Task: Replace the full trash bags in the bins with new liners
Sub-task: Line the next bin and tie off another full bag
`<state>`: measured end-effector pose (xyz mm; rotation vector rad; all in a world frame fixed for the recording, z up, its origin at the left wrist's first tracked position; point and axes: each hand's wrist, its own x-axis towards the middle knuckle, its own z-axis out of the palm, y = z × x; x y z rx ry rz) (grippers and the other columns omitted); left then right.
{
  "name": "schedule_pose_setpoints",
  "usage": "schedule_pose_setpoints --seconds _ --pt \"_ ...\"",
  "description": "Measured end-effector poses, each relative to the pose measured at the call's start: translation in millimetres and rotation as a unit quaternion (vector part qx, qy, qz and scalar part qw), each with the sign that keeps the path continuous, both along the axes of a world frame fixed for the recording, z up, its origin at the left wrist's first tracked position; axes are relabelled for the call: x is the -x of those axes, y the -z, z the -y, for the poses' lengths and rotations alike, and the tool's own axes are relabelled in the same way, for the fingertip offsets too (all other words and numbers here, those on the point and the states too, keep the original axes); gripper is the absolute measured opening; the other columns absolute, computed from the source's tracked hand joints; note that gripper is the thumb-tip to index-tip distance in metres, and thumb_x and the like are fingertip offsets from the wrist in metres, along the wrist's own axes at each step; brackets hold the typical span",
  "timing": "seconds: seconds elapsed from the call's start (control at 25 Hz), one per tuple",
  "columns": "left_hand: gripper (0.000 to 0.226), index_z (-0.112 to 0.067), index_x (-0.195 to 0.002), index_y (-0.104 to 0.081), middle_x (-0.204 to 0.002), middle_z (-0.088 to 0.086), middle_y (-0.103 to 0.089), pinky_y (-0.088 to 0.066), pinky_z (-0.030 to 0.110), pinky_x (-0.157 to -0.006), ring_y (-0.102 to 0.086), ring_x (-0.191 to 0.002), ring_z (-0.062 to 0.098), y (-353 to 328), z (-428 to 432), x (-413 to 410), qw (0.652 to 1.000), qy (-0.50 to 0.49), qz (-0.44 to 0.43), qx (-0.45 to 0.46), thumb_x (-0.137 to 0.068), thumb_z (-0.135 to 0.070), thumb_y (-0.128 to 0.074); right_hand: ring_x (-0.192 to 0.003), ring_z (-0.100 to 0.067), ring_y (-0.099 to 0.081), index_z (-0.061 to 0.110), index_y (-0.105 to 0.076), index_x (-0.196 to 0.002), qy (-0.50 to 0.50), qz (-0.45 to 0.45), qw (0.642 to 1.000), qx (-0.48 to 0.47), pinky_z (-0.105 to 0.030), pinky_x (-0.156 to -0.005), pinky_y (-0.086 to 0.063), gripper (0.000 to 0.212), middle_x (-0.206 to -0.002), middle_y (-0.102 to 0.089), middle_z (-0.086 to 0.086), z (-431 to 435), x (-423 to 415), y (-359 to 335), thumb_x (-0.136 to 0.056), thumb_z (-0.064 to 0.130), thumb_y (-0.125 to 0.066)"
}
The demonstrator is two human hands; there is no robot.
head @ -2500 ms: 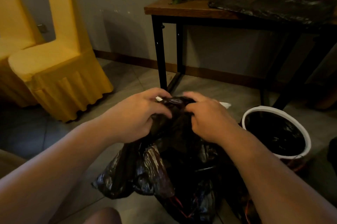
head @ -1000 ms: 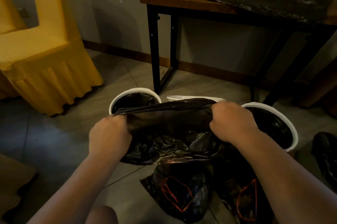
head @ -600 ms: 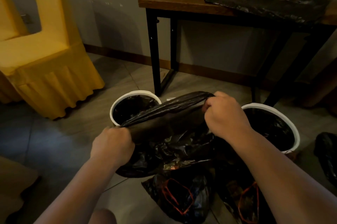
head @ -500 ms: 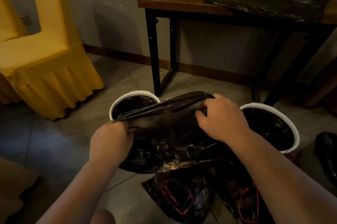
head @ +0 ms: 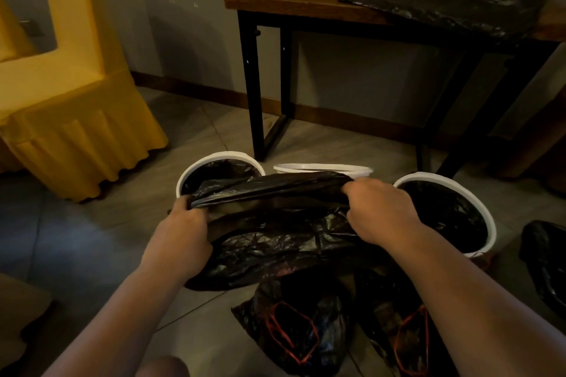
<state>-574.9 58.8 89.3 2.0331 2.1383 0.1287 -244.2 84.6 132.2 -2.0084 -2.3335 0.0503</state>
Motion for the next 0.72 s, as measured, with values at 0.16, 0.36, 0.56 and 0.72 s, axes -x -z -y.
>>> schedule_pose_setpoints --seconds 0.16,0.36,0.56,0.72 --pt "0.025 -0.025 -0.115 -0.069 -0.11 0.001 -0.065 -0.056 0.038 -0.074 -0.065 -0.092 0.023 1.2 -1.0 -18.8 0.999 0.007 0.046 -0.004 -0.09 -0.031 -0.069 -0.062 -0.015 -0.049 0.026 -0.043 -0.072 0.053 -0.041 0.996 -0.057 -0.029 -0.053 -0.032 0.023 -0.07 -0.046 0.01 -5.6 3.2 6.0 -0.091 0.037 -0.05" --pt "0.012 -0.032 -0.091 -0.07 -0.071 -0.011 -0.048 -0.035 0.027 -0.049 -0.053 -0.063 0.016 5.2 -1.3 -30.5 0.99 -0.041 -0.081 -0.103 -0.095 -0.039 -0.061 -0.063 -0.019 -0.048 0.029 -0.051 -0.078 0.081 0.017 0.993 -0.082 -0.03 -0.054 -0.037 0.021 -0.069 -0.041 0.009 -5.0 -1.4 15.8 -0.086 0.021 -0.068" --pt "0.017 -0.023 -0.104 -0.072 -0.099 0.0 -0.066 -0.048 0.032 -0.064 -0.066 -0.084 0.022 19.8 -13.5 -27.0 0.999 0.028 -0.007 -0.023 -0.09 -0.018 -0.064 -0.094 -0.025 -0.067 0.032 -0.059 -0.115 0.078 0.028 0.995 0.049 -0.038 -0.066 -0.05 0.03 -0.097 -0.059 0.003 3.3 -11.3 19.9 -0.089 0.022 -0.07" --pt "0.03 -0.03 -0.117 -0.07 -0.111 -0.001 -0.048 -0.048 0.03 -0.072 -0.056 -0.078 0.015 26.4 -19.9 -24.9 0.997 0.056 0.039 0.034 -0.09 -0.017 -0.065 -0.106 -0.029 -0.067 0.04 -0.059 -0.129 0.046 0.077 0.991 0.097 -0.038 -0.07 -0.047 0.04 -0.122 -0.059 -0.001 10.1 -29.5 28.4 -0.093 0.024 -0.064"
